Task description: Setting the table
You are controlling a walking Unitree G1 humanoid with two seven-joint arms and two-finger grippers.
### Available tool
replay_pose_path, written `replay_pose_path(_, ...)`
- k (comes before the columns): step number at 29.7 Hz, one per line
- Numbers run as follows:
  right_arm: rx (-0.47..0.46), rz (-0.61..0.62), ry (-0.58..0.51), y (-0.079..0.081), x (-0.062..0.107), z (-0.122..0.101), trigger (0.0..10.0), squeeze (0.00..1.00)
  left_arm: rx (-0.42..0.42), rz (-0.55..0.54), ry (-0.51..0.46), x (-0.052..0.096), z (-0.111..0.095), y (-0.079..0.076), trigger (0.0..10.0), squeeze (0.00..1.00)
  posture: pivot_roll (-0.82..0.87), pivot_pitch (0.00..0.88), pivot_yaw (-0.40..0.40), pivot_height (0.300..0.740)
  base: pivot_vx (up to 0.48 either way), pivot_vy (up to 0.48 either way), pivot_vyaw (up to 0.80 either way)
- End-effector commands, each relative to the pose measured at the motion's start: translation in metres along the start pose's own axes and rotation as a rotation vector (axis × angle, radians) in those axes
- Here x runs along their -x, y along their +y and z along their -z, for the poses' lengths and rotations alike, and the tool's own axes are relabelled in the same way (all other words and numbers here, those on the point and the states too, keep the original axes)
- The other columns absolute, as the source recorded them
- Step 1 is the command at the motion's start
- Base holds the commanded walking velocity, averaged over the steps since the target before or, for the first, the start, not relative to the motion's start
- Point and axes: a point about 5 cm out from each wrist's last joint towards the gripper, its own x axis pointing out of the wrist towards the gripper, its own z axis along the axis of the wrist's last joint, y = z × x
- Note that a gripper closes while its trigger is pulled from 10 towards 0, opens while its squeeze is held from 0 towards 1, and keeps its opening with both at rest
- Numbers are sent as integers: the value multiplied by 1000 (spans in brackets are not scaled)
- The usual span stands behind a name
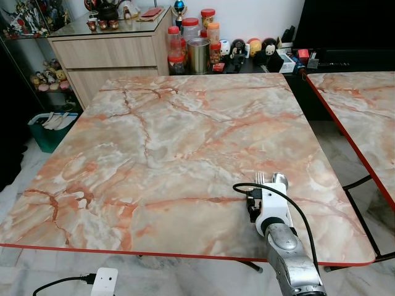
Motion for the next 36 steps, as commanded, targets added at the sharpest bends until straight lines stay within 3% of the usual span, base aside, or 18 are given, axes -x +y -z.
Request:
replay_pose_path(1, -28, -10, 63, 1, 0, 13, 0, 0, -14, 6, 15, 0, 3, 1, 10000, 0, -55, 0, 56, 740, 0, 0, 0)
replay_pose_path(28, -19, -41, 50, 5, -5, 10, 0, 0, -5, 19, 21, 0, 3, -3, 10000, 0, -52, 0, 45, 740, 0, 0, 0)
replay_pose_path(33, 30, -43, -14, 6, -4, 1, 0, 0, 1, 11, 18, 0, 2, -1, 10000, 0, -55, 0, 48, 740, 0, 0, 0)
replay_pose_path(34, 20, -58, -54, 8, -4, -5, 3765, 0, 2, 11, 19, 0, 2, 0, 10000, 0, -55, 0, 49, 740, 0, 0, 0)
replay_pose_path(35, 4, -81, -101, 12, -3, -13, 10000, 0, 2, 11, 19, 0, 2, -1, 10000, 0, -55, 0, 49, 740, 0, 0, 0)
replay_pose_path(36, -10, -109, -162, 16, -1, -23, 10000, 0, 2, 11, 19, 0, 2, -1, 10000, 0, -55, 0, 49, 740, 0, 0, 0)
